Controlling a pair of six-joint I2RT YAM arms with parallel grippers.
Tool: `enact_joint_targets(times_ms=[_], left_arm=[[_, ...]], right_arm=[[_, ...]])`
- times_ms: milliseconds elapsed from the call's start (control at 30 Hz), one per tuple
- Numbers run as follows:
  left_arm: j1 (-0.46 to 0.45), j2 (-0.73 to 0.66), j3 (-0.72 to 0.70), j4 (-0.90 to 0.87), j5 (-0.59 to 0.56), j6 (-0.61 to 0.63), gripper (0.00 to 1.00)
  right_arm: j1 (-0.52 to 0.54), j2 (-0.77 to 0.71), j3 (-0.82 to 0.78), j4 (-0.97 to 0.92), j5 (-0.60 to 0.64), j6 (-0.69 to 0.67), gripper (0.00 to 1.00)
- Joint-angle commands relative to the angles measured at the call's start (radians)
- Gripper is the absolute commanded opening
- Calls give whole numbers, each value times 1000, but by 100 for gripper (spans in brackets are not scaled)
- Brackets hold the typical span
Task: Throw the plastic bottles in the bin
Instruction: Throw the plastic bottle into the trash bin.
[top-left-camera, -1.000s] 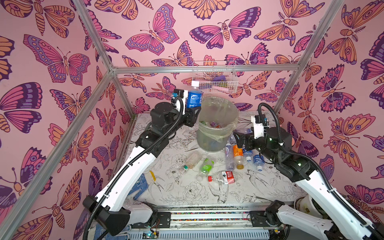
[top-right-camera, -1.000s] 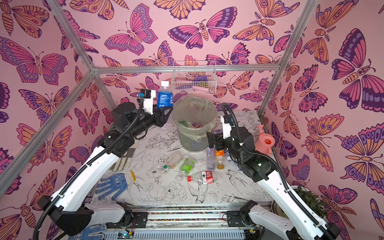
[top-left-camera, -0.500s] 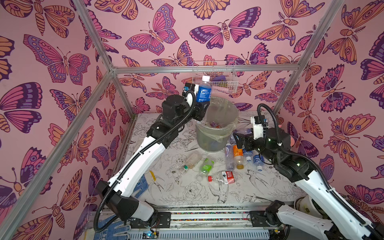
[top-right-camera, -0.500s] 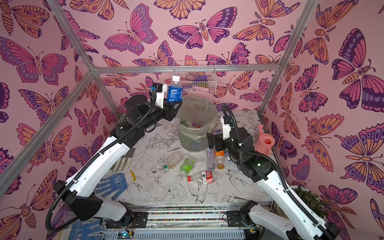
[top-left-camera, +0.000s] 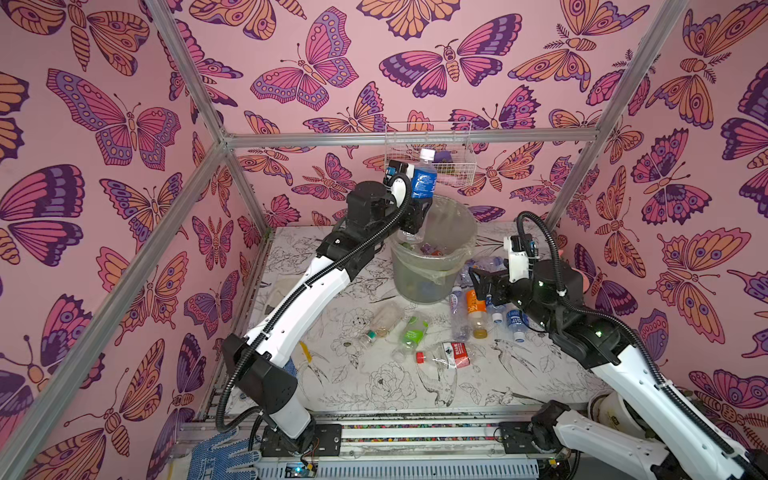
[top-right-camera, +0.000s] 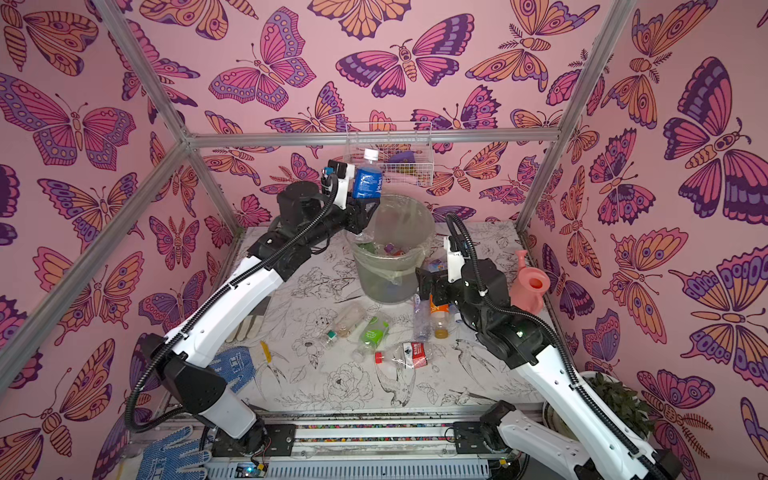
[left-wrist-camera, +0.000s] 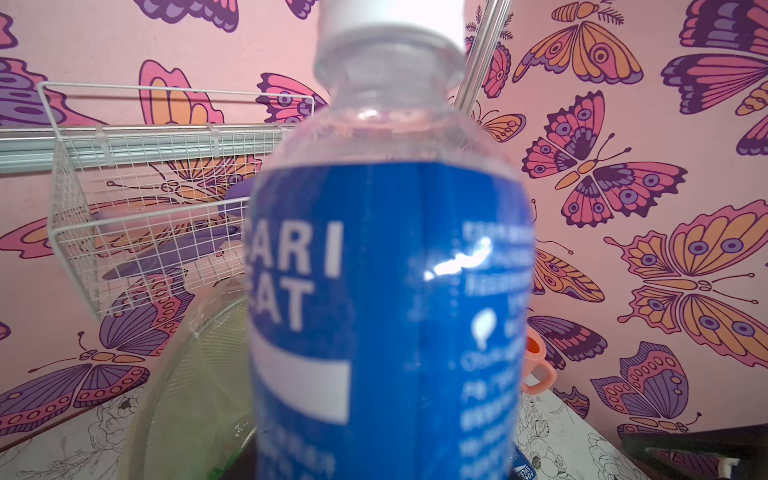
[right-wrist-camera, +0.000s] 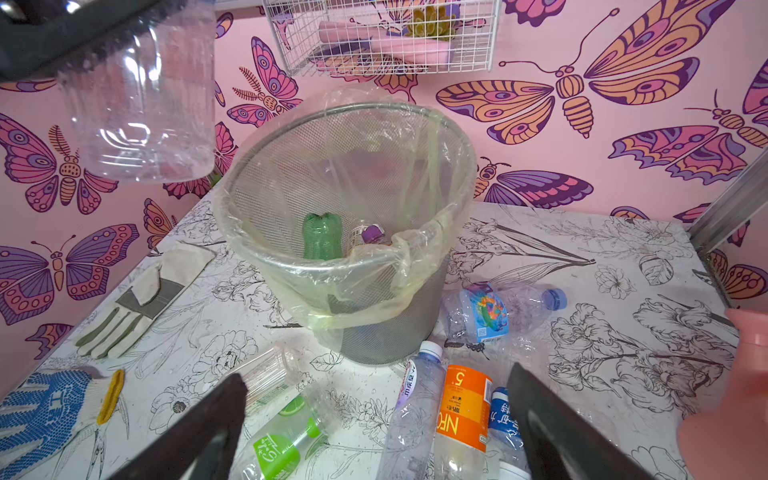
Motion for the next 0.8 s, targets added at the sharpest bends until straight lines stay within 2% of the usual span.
enact_joint_targets(times_ms=[0, 167, 233, 267, 300, 333, 367, 633, 767], left_arm=[[-8, 35, 38, 29, 13, 13, 6], [-8, 96, 73, 23, 6, 43, 20], [-9, 118, 91, 16, 1, 52, 29], [-9, 130, 102, 9, 1, 55, 40], [-9, 138, 115, 0, 10, 60, 57], [-8, 144, 125, -9, 27, 69, 84], [-9, 144, 131, -18, 49, 78, 99], [-49, 62, 92, -3, -11, 169, 99], [-69, -14, 30, 53, -28, 190, 99]], right_arm=[[8, -18, -4, -12, 22, 4, 99], [6, -24, -6, -17, 26, 1, 99], [7, -26, -4, -17, 27, 1, 99], [6, -27, -4, -18, 26, 1, 99], [6, -27, -4, -19, 27, 0, 99], [6, -29, -1, -20, 28, -1, 99], [6, -29, -2, -24, 30, -2, 99], [6, -21, 0, -24, 40, 2, 99], [4, -11, 8, -24, 42, 5, 99]])
